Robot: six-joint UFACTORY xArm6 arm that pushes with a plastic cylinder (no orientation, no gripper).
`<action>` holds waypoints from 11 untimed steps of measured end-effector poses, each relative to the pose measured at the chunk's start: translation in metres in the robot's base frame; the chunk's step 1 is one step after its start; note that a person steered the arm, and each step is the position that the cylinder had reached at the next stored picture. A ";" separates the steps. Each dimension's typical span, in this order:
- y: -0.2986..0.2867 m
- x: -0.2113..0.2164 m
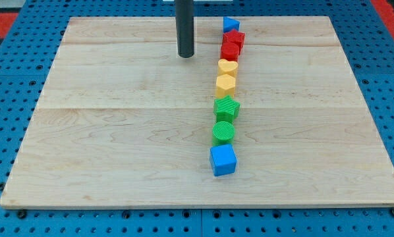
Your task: Move your arm towards center right
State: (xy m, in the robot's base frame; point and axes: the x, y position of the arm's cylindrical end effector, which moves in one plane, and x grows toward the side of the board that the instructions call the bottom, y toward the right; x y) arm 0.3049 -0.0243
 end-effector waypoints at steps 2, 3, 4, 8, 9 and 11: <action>0.000 0.000; -0.001 0.000; -0.001 0.000; -0.006 0.030; -0.006 0.110; -0.007 0.249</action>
State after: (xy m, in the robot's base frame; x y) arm 0.5544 -0.0316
